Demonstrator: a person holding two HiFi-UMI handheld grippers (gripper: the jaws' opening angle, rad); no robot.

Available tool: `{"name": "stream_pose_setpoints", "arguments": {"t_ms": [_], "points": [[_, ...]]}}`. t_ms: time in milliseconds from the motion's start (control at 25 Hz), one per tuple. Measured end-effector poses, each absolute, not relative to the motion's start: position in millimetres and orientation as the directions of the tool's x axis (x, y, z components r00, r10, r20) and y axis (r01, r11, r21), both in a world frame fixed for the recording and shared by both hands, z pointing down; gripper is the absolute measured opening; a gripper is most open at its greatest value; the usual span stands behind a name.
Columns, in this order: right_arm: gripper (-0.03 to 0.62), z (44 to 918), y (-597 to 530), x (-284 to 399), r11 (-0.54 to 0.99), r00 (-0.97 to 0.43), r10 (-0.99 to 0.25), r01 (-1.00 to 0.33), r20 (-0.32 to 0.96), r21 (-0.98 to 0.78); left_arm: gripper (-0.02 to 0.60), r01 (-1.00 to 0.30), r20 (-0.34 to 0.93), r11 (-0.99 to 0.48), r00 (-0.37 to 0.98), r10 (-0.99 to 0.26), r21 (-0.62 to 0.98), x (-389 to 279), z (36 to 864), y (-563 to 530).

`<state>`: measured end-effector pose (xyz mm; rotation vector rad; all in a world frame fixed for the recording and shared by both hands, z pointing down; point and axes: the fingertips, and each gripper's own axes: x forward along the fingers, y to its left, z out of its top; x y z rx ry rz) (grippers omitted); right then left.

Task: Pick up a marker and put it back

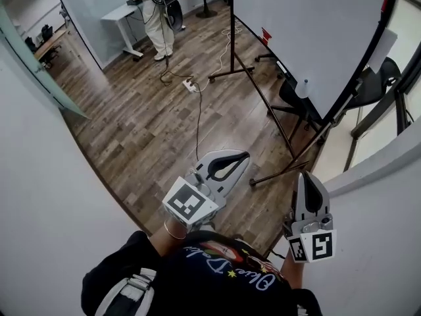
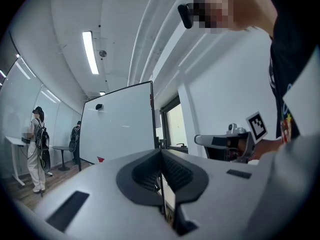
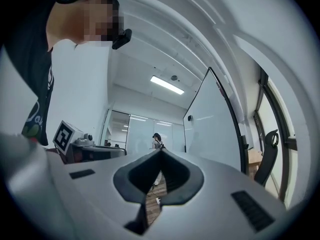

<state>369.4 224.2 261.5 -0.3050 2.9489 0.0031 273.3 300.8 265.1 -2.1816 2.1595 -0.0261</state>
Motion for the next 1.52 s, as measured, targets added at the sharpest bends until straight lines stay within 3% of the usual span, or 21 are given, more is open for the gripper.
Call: {"name": "stream_pose_setpoints", "arguments": {"t_ms": [920, 1520], "points": [[0.000, 294.3, 200.2, 420.9, 0.978, -0.968, -0.209, -0.206, -0.137, -0.040, 0.004, -0.997, 0.002, 0.007, -0.008, -1.000, -0.073, 321.7, 284.3, 274.3], [0.000, 297.6, 161.6, 345.1, 0.963, -0.956, -0.270, -0.270, -0.110, -0.021, 0.003, -0.994, -0.018, -0.050, 0.052, -0.999, -0.094, 237.9, 286.9, 232.1]]}}
